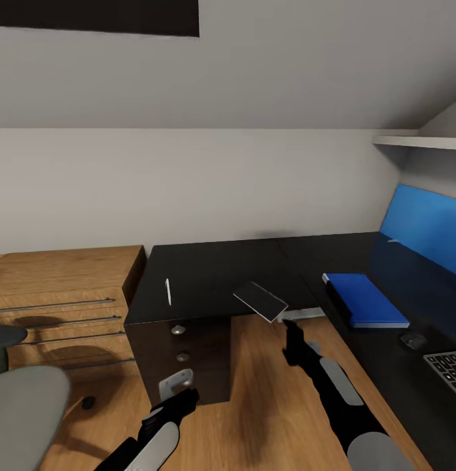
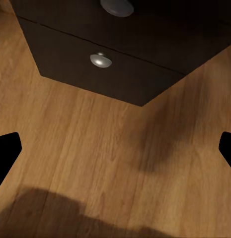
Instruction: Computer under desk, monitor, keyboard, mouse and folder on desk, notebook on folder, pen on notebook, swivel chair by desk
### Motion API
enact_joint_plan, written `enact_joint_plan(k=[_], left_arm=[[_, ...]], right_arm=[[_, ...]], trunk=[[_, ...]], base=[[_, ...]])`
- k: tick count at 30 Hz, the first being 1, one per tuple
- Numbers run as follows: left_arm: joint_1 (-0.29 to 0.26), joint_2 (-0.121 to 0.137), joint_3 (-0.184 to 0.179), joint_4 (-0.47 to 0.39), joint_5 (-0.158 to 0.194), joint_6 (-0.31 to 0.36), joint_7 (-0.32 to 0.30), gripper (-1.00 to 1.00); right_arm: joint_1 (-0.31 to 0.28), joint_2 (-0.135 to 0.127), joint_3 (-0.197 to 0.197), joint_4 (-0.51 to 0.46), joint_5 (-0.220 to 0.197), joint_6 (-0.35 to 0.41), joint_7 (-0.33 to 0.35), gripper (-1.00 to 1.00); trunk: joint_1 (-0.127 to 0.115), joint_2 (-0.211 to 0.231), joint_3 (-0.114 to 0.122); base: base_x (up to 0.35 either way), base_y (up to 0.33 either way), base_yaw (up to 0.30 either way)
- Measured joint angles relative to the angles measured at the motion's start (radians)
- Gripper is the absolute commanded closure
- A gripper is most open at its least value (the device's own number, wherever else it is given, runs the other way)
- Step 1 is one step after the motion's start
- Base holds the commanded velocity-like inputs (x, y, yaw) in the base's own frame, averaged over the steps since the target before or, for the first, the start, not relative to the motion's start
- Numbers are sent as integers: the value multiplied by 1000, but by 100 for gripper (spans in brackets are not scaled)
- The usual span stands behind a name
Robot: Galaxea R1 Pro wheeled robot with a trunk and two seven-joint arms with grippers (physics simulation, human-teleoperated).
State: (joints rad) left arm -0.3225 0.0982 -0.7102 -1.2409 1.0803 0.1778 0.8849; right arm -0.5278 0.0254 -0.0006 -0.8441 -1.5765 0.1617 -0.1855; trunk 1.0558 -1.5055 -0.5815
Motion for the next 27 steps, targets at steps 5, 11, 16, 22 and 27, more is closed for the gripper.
enact_joint_plan(k=[5, 11, 16, 22, 27], left_arm=[[0, 2, 17, -3, 1, 0, 0, -100], [0, 2, 17, -3, 1, 0, -1, -100], [0, -14, 12, 24, 0, 0, 2, -100], [0, -16, 10, 30, -4, 0, 3, -100], [0, -16, 10, 31, -6, -1, 3, -100]], right_arm=[[-1, 1, -5, 12, -21, 18, 24, -100], [-1, -1, -8, 10, -23, 20, 66, -100], [-1, 5, -5, -18, -7, 24, 84, -100], [-4, -3, -15, -9, -8, 16, 67, -100], [-4, -7, -16, -5, -8, 17, 66, -100]], trunk=[[15, -28, -12], [38, -70, -31], [38, -70, -31], [38, -70, -31], [38, -70, -31]], base=[[0, 0, 0], [0, 0, 0], [0, 0, 0], [0, 0, 0], [6, 0, 0]])
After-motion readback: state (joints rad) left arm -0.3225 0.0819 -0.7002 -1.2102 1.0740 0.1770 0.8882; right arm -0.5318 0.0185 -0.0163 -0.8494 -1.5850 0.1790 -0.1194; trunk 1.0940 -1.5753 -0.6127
